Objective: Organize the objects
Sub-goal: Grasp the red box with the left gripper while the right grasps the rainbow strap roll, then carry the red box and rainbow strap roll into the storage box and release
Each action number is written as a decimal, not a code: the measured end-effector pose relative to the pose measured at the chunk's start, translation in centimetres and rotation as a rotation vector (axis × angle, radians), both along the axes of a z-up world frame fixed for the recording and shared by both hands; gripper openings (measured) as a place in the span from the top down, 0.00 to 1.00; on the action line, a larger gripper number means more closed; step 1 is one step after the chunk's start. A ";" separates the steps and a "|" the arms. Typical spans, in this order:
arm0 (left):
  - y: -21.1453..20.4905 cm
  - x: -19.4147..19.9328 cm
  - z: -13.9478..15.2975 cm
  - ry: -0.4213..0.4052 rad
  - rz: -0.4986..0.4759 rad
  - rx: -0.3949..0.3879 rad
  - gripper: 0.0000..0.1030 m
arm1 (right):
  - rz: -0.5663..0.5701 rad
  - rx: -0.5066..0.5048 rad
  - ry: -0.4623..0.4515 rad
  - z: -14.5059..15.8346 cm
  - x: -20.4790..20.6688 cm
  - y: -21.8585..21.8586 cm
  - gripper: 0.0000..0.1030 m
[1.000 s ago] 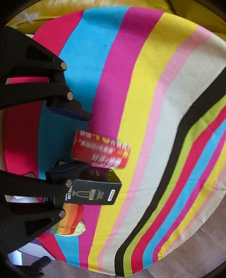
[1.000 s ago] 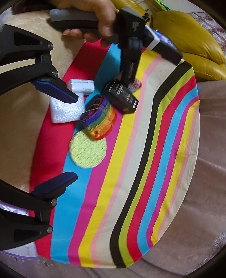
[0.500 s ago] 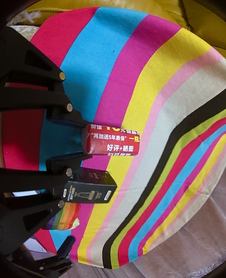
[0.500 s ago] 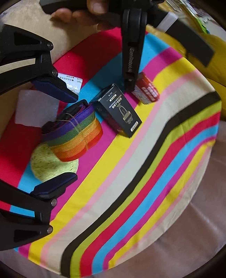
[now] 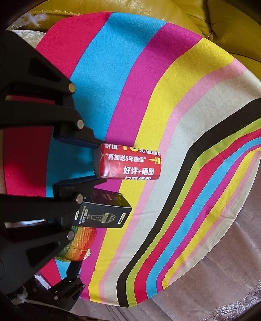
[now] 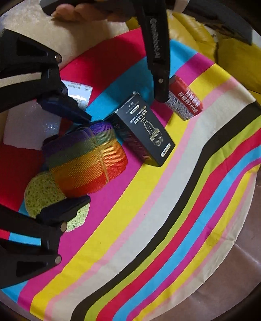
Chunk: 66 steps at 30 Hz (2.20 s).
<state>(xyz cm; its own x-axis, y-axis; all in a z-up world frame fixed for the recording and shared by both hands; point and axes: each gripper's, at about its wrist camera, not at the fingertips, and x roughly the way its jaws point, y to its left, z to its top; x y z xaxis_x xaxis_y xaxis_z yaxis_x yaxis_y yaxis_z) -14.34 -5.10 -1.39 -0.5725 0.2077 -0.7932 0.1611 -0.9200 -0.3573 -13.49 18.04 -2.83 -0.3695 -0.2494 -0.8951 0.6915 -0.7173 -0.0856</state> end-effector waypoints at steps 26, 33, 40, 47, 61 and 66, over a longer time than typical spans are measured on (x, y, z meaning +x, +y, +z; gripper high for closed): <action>1.5 5.1 3.6 0.139 -0.008 -0.017 0.70 | -0.245 -0.254 0.055 4.1 3.8 6.2 0.42; 4.5 7.1 4.8 0.180 -0.092 -0.022 0.70 | -0.346 -0.305 0.040 5.0 7.4 10.9 0.42; 5.5 8.1 5.3 0.192 -0.117 -0.038 0.70 | -0.471 -0.368 0.046 5.1 9.8 15.2 0.42; 7.3 9.4 5.4 0.172 -0.174 -0.021 0.70 | -0.543 -0.397 0.037 4.9 11.3 17.8 0.43; 13.8 11.5 4.6 0.058 -0.367 0.051 0.70 | -0.576 -0.391 0.003 4.1 14.9 19.9 0.43; 16.8 12.2 4.1 0.005 -0.444 0.085 0.70 | -0.607 -0.380 0.034 4.3 16.5 21.2 0.43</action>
<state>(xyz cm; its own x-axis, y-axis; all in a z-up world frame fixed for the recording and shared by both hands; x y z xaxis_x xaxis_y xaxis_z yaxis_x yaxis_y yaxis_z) -2.15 11.65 2.74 -0.4170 0.4987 -0.7599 -0.2447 -0.8668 -0.4345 2.99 39.26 1.48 -0.5683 -0.2829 -0.7726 0.1623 -0.9591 0.2318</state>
